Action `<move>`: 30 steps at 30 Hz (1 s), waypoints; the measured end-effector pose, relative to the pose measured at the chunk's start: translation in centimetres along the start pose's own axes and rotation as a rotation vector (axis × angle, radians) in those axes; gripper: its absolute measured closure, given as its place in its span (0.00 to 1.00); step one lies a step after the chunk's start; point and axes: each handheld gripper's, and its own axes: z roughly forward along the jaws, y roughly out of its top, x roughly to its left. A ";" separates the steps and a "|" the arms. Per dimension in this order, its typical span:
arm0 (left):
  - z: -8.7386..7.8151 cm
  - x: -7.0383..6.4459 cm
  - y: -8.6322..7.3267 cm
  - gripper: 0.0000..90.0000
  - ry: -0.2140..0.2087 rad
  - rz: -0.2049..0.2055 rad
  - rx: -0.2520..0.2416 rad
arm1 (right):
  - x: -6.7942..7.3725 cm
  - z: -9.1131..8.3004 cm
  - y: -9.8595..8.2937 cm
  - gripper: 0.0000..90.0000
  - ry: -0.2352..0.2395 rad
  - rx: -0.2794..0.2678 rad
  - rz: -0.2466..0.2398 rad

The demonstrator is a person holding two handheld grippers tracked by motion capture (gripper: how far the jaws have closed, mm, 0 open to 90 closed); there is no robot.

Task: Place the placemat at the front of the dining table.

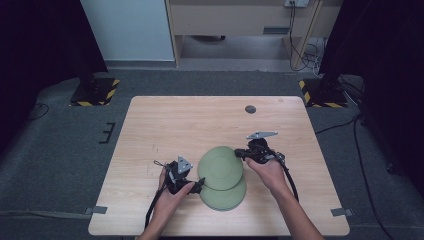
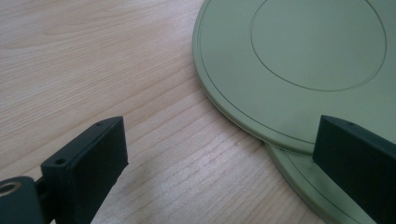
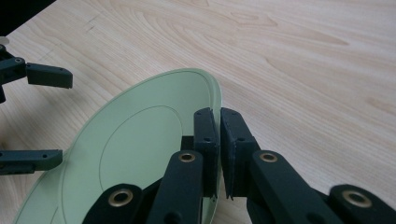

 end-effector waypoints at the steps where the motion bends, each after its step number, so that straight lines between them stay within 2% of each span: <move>1: -0.1 0.1 0.0 0.03 0.001 0.001 -0.003 | 0.1 -0.1 0.2 0.96 -0.003 0.004 -0.011; 9: -0.5 0.8 0.0 0.03 0.014 -0.012 -0.016 | 0.7 -0.5 1.5 0.96 -0.016 0.015 -0.042; 15: -0.7 1.0 -0.1 0.03 0.016 -0.013 -0.016 | 0.9 -0.6 2.5 0.96 -0.013 0.017 -0.048; 19: -0.7 1.2 -0.1 0.03 0.018 -0.015 -0.016 | 1.2 -0.7 3.4 0.96 -0.020 0.027 -0.072; 30: -0.9 1.6 -0.2 0.03 0.025 -0.025 -0.016 | 1.5 -1.1 5.5 0.96 -0.036 0.031 -0.090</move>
